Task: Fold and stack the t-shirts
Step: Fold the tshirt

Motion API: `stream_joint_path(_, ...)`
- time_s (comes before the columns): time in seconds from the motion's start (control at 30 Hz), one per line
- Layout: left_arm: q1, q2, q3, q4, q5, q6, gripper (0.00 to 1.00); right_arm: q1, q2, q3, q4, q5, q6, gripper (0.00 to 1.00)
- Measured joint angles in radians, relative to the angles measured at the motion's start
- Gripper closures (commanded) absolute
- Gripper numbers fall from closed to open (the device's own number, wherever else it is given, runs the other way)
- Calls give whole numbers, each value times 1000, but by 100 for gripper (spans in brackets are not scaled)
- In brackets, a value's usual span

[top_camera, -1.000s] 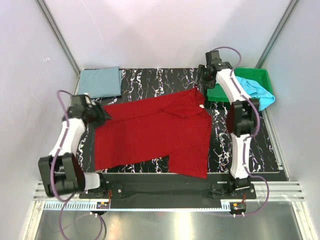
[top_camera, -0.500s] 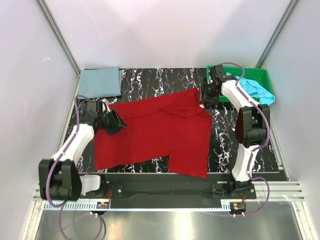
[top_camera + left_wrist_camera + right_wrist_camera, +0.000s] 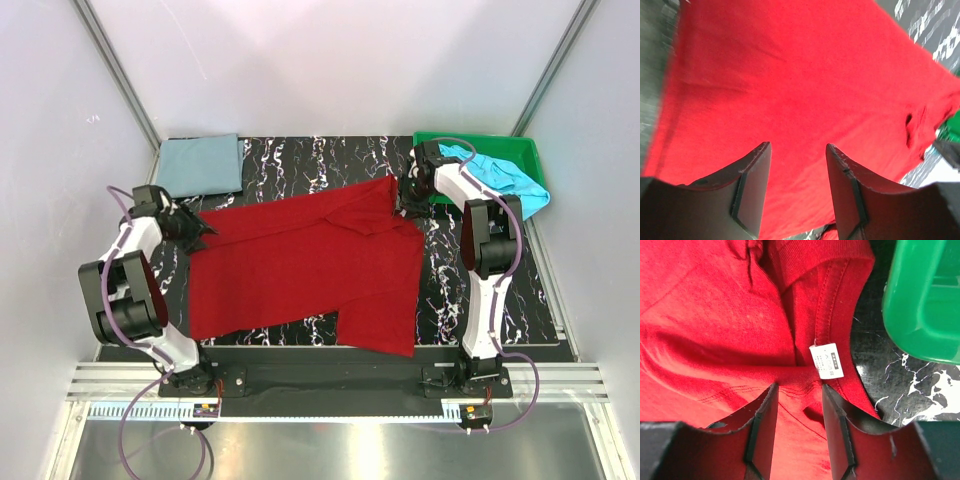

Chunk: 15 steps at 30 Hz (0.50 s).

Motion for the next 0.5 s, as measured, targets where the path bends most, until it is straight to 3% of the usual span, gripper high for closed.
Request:
stream_joint_path(0.23,87,74,76,-2,-1,11,46,0,0,-1,5,0,-3,56)
stream_joint_path(0.37,102,110,96,-12,-13,31,39,0,0,-1,5,-1,-3,59)
stream_joint_path(0.5,106,109,96,-42,-55,55,35,0,0,-3,7,0,-3,54)
